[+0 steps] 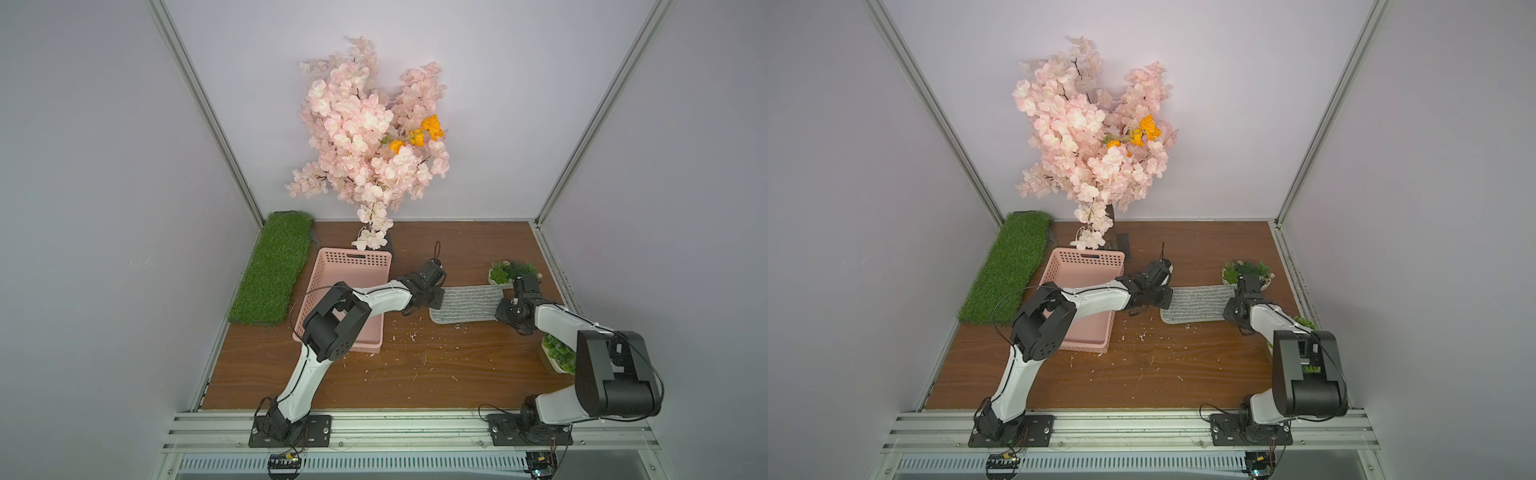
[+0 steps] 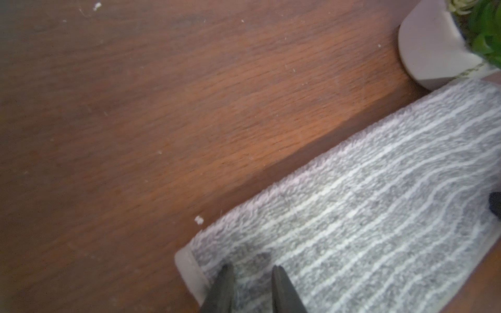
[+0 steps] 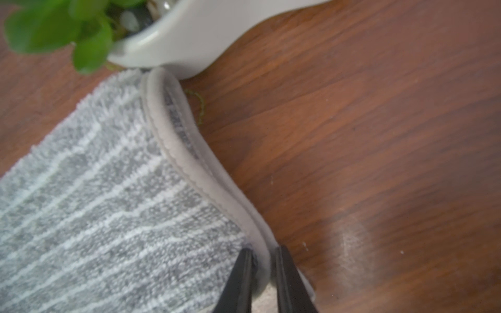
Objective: Fold the square dishcloth
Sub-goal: Fold the cleaning item at the center of the board.
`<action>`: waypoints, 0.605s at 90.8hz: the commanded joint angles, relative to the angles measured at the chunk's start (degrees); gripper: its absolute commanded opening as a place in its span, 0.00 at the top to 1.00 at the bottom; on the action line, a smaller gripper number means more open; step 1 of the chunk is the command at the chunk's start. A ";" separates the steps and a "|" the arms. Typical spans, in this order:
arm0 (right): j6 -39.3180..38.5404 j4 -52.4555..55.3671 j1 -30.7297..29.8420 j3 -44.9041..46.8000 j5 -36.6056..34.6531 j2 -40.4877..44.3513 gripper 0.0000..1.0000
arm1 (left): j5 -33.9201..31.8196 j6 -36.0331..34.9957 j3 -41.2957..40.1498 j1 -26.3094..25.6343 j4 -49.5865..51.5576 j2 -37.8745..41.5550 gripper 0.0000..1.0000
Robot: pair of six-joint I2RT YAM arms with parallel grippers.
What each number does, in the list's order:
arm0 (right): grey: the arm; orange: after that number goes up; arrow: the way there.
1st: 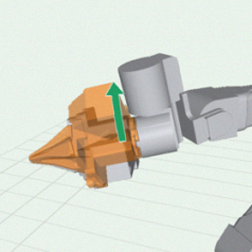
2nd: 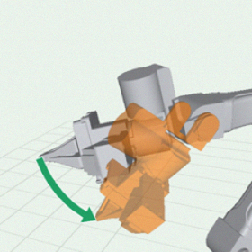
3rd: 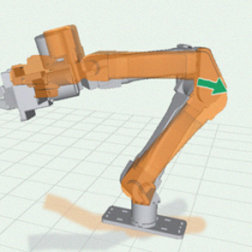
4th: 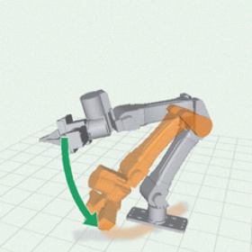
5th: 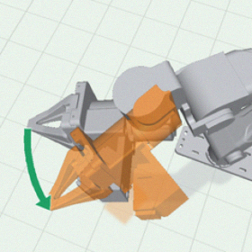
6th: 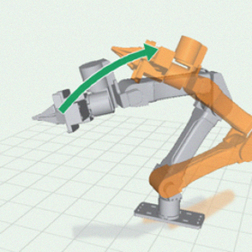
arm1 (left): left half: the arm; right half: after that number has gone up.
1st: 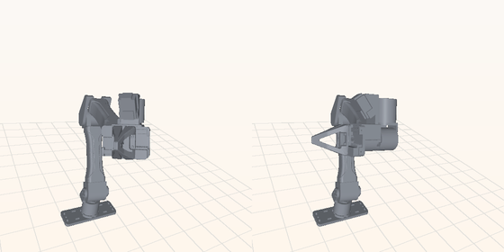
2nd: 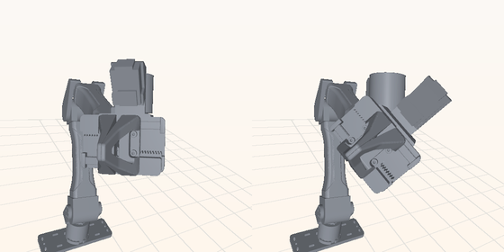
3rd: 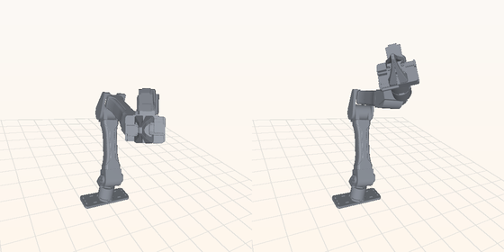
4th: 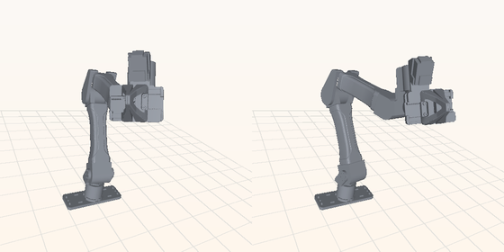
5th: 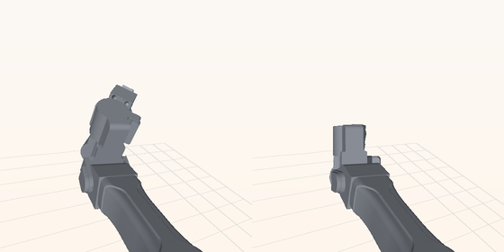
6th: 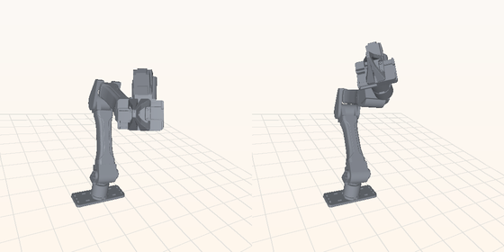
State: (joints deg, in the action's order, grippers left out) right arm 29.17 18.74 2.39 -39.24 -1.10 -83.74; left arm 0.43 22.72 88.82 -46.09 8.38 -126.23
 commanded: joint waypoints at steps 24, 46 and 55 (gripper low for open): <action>0.07 -0.12 -0.38 3.61 9.01 1.90 0.81 | -7.84 2.16 -7.72 1.53 1.21 5.17 0.72; -0.03 0.11 -1.13 6.30 12.21 4.97 0.77 | -8.73 1.74 -9.06 1.62 0.41 7.35 0.71; -0.41 0.64 -1.41 6.34 13.50 6.31 0.74 | -7.87 1.21 -8.52 1.64 0.39 8.12 0.66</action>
State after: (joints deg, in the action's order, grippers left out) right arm 29.17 16.23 1.48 -34.02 10.37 -78.70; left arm -6.48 24.29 80.42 -45.25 7.70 -120.36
